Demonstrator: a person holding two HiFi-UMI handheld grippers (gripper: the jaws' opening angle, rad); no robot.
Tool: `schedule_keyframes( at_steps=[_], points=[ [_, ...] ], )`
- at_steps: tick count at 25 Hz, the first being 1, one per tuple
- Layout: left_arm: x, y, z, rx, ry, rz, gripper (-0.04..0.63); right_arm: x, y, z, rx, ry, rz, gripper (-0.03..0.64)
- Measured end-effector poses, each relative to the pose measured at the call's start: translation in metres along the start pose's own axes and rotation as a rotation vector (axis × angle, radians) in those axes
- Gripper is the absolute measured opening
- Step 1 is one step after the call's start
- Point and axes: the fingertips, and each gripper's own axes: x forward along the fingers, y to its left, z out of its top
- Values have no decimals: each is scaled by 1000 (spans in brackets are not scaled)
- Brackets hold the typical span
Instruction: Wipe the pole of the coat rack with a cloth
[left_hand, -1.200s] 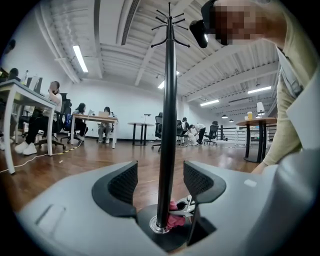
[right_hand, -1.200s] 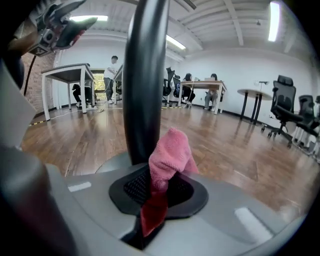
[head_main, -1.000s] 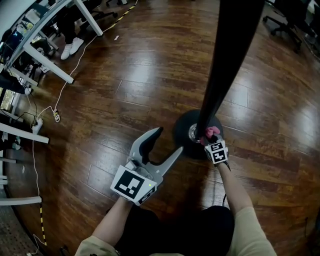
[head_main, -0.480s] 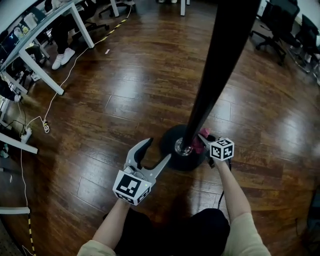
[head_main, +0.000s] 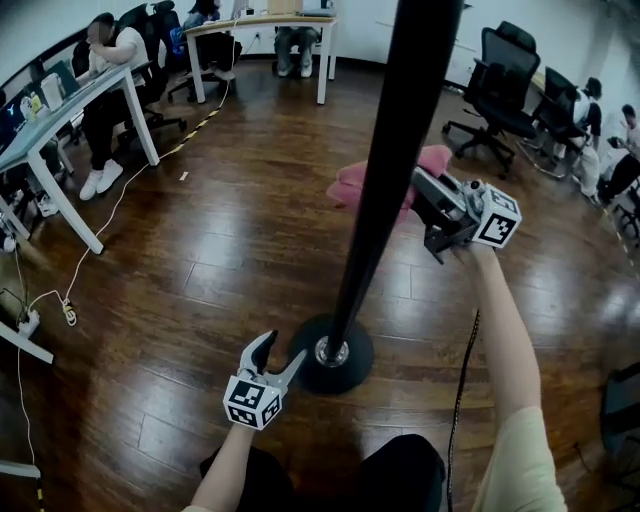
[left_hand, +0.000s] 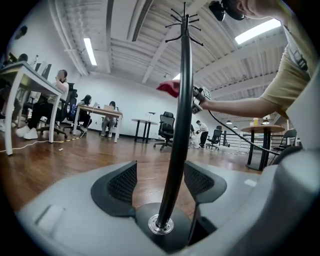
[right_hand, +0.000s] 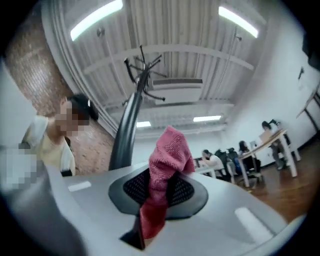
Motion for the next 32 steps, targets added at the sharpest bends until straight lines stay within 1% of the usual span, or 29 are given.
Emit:
schedule_keyframes(
  at_steps=[2, 4, 7, 9, 13, 15, 18, 25, 28, 32],
  points=[
    [2, 2, 3, -21, -10, 9, 272, 22, 4, 61, 9, -113, 103, 52],
    [4, 4, 8, -27, -26, 12, 272, 42, 7, 111, 3, -196, 183, 51],
    [-2, 4, 9, -29, -35, 22, 272, 61, 21, 163, 56, -301, 301, 50],
    [-6, 6, 9, -35, -44, 30, 272, 73, 33, 186, 62, -322, 355, 49],
    [-7, 8, 11, -35, -53, 30, 272, 94, 56, 218, 20, -316, 434, 49],
    [-7, 5, 10, -32, -50, 22, 272, 100, 70, 227, -3, -301, 488, 49],
    [-9, 6, 10, -24, -53, 17, 272, 105, 79, 227, -24, -272, 522, 51],
    [-9, 6, 13, -35, -70, 11, 272, 93, 85, 207, 12, -235, 604, 51],
    [-9, 3, 15, -35, -74, 8, 272, 87, 86, 189, 26, -192, 623, 51],
    [-3, -4, 21, -39, -76, -2, 272, 80, 80, 167, 39, -142, 618, 51]
  ],
)
